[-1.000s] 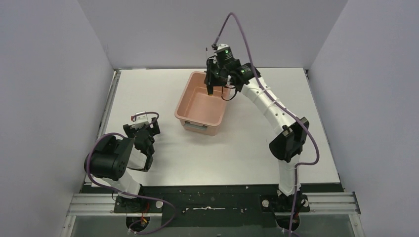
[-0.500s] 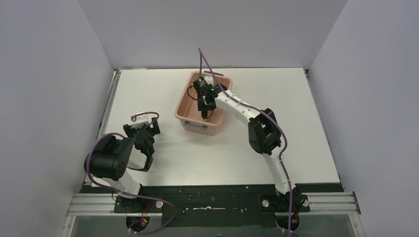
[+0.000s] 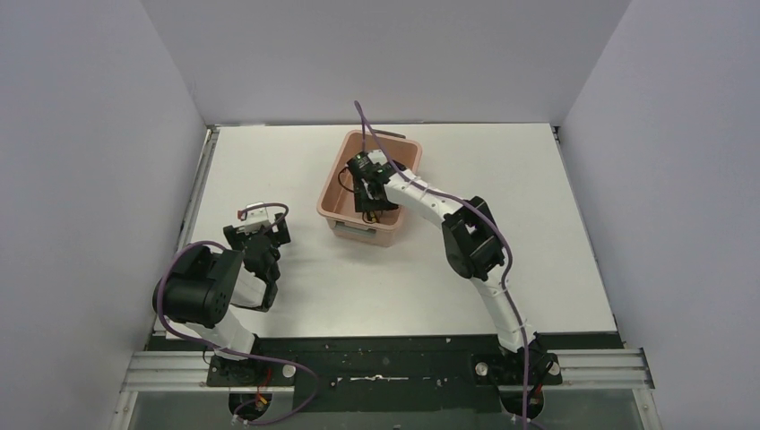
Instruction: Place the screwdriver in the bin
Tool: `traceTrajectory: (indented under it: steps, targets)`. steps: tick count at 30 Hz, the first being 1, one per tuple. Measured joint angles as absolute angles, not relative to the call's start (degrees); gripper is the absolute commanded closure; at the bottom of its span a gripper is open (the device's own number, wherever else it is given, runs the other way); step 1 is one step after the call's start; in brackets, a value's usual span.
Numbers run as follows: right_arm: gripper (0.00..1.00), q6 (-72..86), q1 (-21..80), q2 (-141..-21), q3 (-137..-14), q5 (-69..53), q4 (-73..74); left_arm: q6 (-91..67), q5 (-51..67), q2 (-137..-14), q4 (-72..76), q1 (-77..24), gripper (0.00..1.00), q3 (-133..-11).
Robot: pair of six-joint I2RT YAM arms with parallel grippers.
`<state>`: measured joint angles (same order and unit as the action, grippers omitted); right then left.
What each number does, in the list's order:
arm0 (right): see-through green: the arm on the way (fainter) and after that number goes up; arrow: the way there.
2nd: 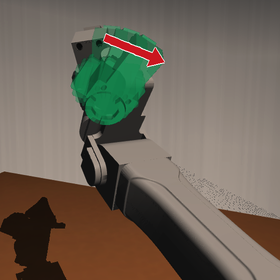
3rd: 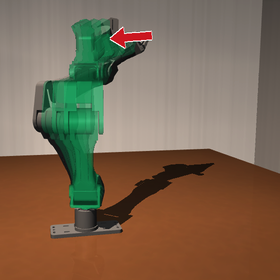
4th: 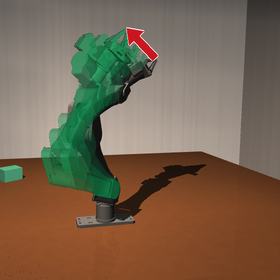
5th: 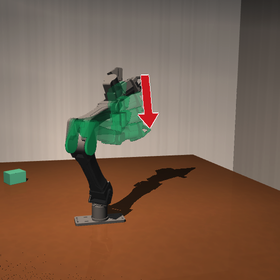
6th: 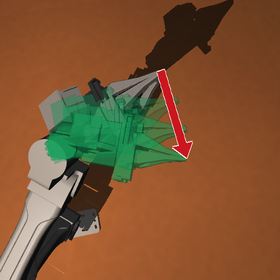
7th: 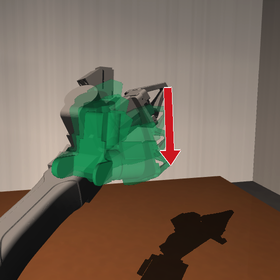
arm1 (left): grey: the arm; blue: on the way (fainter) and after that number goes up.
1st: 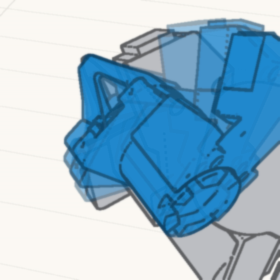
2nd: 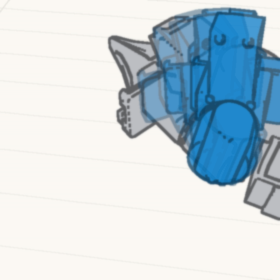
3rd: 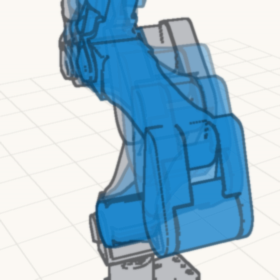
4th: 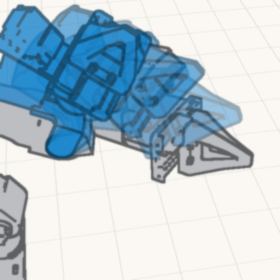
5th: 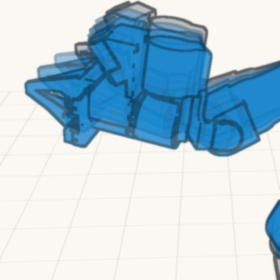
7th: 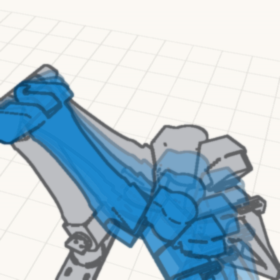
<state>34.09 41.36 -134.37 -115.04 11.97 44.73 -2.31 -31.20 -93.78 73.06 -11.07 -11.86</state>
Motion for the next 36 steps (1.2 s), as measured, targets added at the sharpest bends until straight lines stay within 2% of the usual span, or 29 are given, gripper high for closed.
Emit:
traceTrajectory:
  steps: [3, 5, 7, 8, 9, 16, 20, 24, 29, 36]
  targets:
    - [0.37, 33.7, 41.6, -134.2, -117.4, 12.9, 45.4, -2.3, -31.2, -93.8, 73.1, -11.1, 0.03, -11.9]
    - [0.30, 33.3, 41.7, -133.4, -118.8, 13.4, 45.7, -2.3, -31.2, -93.8, 73.1, -11.1, 0.03, -11.9]
    - [0.17, 32.6, 41.8, -131.4, -119.8, 14.0, 46.0, -2.3, -31.2, -93.8, 73.1, -11.1, 0.03, -11.9]
    - [0.05, 32.2, 41.9, -130.0, -120.0, 14.1, 45.9, -2.3, -31.2, -93.8, 73.1, -11.1, 0.03, -11.9]
    - [0.01, 32.0, 42.0, -128.6, -120.2, 14.3, 46.0, -2.3, -31.2, -93.8, 73.1, -11.1, 0.03, -11.9]
    - [0.00, 27.9, 42.1, -113.3, -119.9, 15.8, 43.8, -2.3, -31.2, -93.8, 73.1, -11.1, 0.03, -11.9]
    - [0.00, 24.1, 41.9, -101.2, -113.1, 18.0, 38.3, -2.3, -31.2, -93.8, 73.1, -11.1, 0.03, -11.9]
    - [0.00, 20.2, 39.0, -88.1, -99.0, 18.8, 30.3, -2.3, -31.2, -93.8, 73.1, -11.1, 0.03, -11.9]
    - [0.00, 17.8, 27.5, -75.6, -76.4, 18.0, 20.5, -2.3, -31.2, -93.8, 73.1, -11.1, 0.03, -11.9]
    - [0.00, 18.0, 11.0, -68.9, -48.1, 10.7, 11.0, -2.3, -31.2, -93.8, 73.1, -11.1, 0.03, -11.9]
